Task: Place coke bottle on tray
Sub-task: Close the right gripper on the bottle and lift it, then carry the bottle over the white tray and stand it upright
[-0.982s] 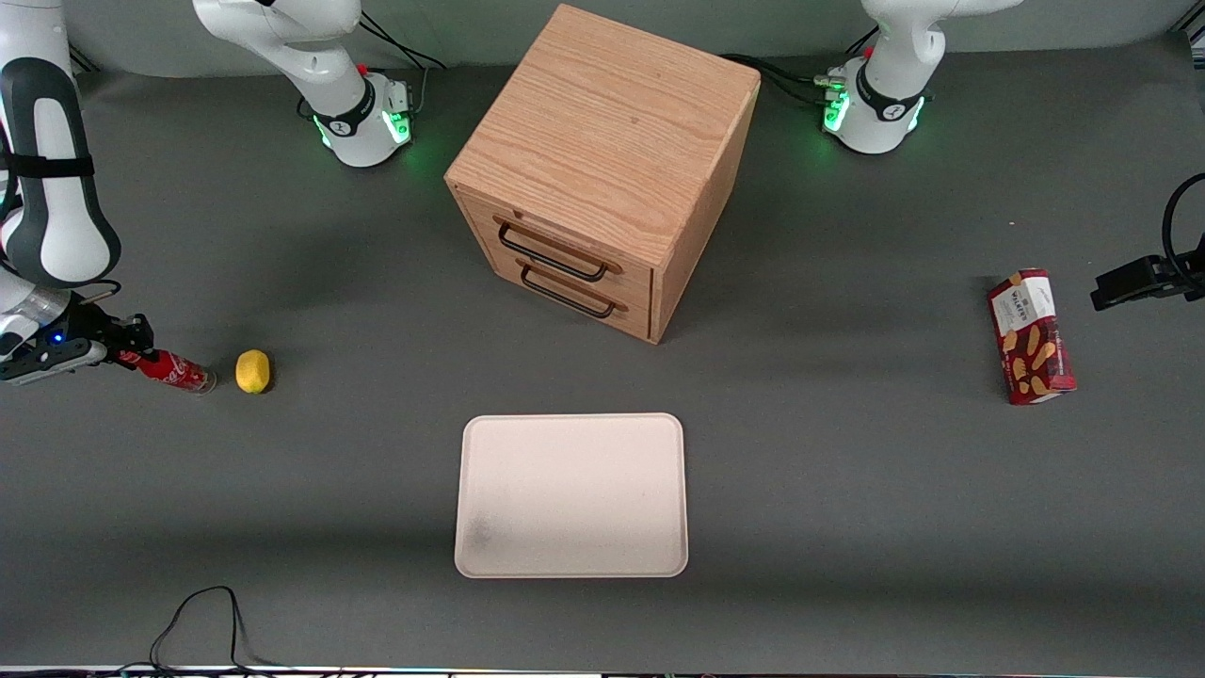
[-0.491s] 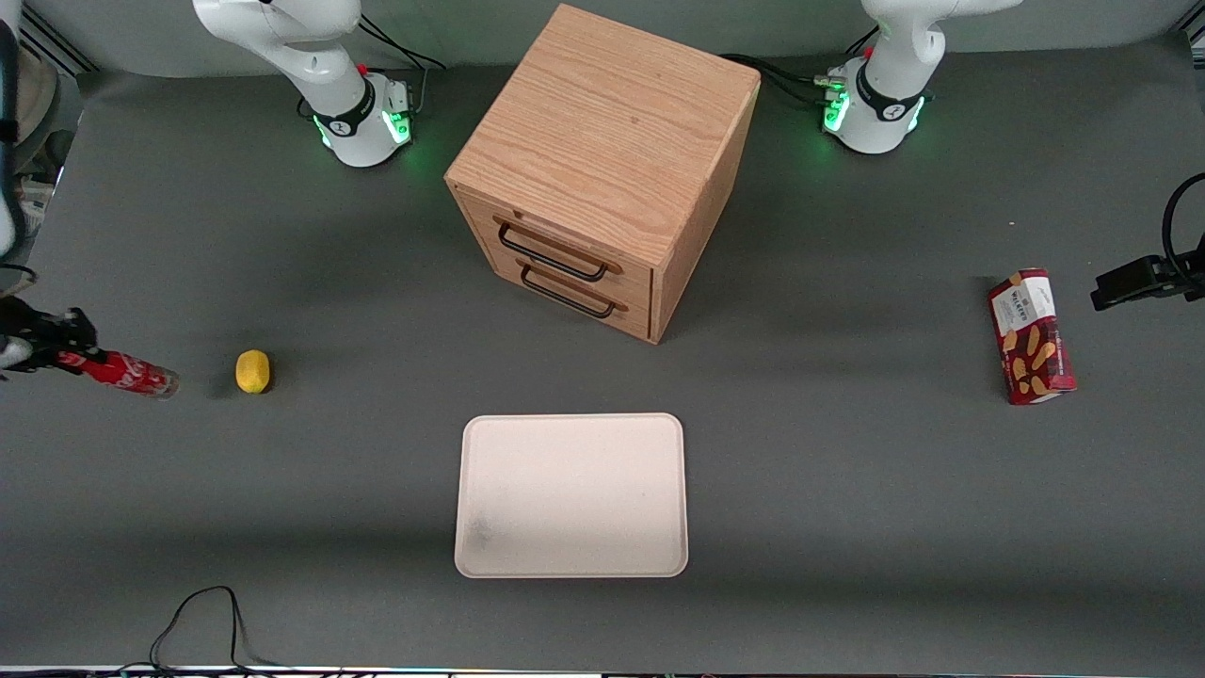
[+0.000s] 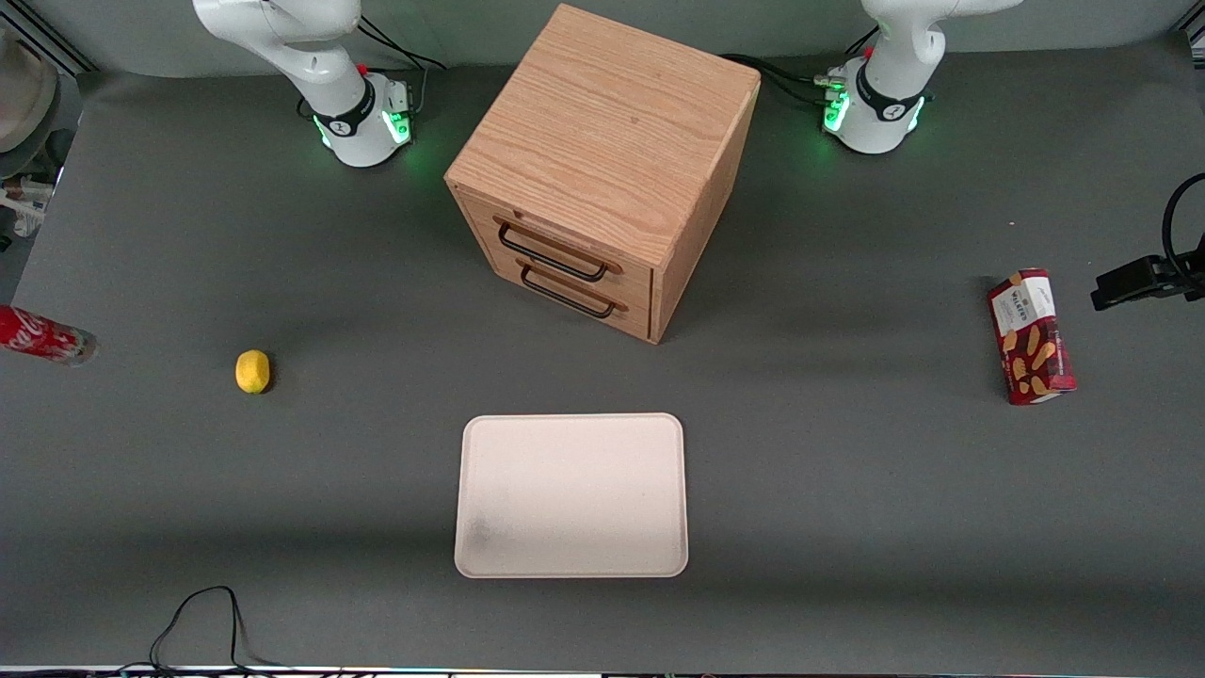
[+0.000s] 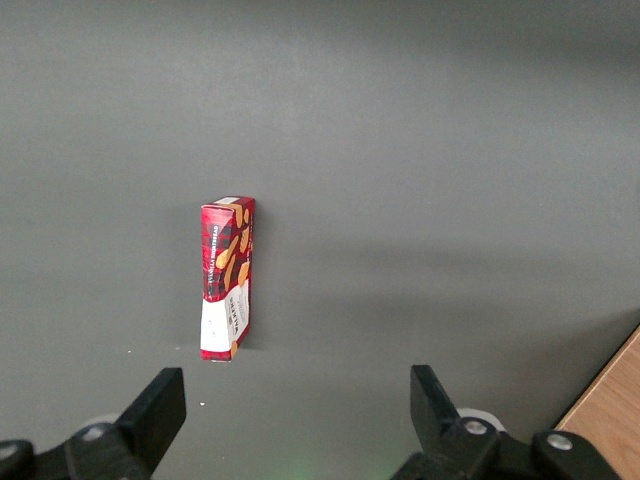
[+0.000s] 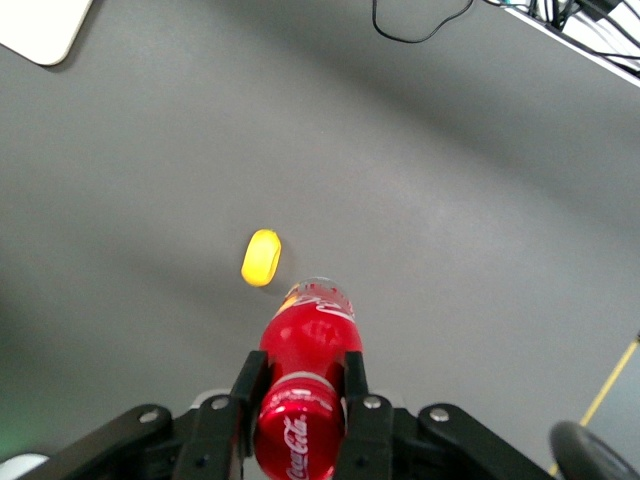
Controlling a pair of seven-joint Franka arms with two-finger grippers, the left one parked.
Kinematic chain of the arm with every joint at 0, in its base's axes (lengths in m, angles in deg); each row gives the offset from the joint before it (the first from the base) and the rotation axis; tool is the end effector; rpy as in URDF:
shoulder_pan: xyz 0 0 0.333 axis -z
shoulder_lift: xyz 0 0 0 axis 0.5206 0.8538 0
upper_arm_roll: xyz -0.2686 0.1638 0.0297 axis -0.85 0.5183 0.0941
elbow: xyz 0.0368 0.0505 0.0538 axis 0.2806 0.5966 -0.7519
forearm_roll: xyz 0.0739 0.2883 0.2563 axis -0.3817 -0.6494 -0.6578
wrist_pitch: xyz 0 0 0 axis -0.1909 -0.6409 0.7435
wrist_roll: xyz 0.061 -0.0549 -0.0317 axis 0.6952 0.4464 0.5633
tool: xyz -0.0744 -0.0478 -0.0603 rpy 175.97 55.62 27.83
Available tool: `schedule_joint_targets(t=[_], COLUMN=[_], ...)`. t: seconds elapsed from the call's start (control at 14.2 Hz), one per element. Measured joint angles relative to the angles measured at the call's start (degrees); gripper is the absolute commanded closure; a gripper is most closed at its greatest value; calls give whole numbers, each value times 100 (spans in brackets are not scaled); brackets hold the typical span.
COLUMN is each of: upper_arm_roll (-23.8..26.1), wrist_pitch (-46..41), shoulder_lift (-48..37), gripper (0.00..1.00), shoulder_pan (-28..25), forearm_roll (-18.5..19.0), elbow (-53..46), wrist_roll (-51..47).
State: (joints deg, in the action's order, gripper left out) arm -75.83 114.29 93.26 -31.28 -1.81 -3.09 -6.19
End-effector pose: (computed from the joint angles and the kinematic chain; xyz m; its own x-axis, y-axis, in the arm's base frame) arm 0.5509 -0.2396 0.6097 0.8771 0.4753 0.0691 0.4772 -0.8787 -0.0126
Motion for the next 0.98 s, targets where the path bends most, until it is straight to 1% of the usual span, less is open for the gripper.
schedule_joint_targets(t=[0.21, 0.42, 0.63, 0.77, 0.98], upper_arm_roll=[103, 663, 1138, 1381, 1485], wrist_pitch=[-230, -223, -217, -210, -209], shoulder_lift=[6, 179, 604, 920, 1387], gripper=[95, 95, 95, 97, 98], shoulder_pan=[-13, -171, -638, -930, -1492], forearm_roll=[8, 10, 15, 16, 15], elbow=[-315, -515, -961, -1338, -1933], wrist_roll=[-123, -756, -1780, -2454, -3451])
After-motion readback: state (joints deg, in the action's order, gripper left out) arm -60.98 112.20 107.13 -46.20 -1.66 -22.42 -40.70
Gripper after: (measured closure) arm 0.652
